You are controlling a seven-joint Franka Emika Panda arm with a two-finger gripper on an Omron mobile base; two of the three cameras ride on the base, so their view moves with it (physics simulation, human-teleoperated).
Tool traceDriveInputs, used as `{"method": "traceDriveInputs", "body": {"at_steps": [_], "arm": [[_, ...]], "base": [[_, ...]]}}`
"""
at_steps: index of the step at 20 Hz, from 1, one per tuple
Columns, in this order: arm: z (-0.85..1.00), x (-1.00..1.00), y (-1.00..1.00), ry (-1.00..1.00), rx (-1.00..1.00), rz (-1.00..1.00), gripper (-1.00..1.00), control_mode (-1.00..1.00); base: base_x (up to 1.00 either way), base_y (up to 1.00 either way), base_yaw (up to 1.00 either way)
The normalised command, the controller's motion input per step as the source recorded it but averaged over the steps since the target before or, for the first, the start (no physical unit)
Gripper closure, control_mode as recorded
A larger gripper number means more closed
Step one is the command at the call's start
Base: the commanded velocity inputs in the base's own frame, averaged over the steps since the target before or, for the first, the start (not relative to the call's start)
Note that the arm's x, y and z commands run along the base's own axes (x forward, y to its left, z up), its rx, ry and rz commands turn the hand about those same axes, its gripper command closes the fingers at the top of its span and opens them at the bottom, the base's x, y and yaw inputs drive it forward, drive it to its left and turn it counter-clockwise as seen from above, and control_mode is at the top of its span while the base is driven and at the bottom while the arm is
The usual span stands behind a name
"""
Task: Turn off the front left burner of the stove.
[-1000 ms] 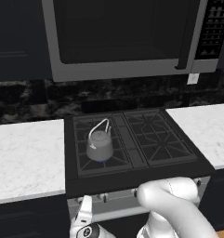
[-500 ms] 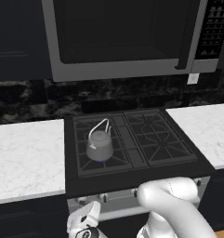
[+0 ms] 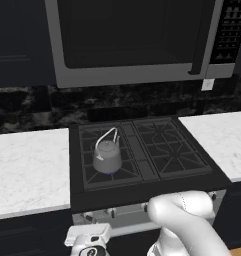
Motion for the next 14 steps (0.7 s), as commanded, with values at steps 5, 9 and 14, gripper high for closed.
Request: {"method": "traceDriveInputs", "body": {"at_steps": [5, 9, 14], "arm": [[0.53, 0.15, -0.23, -0.08, 0.40, -0.17, 1.00, -1.00], [0.52, 0.44, -0.45, -0.05, 0.32, -0.13, 1.00, -1.00], [0.42, 0.66, -0.57, -0.02, 0.39, -0.10, 1.00, -1.00]], "base": [[0.00, 0.00, 0.00], [0.00, 0.00, 0.00], [0.00, 0.00, 0.00]]}}
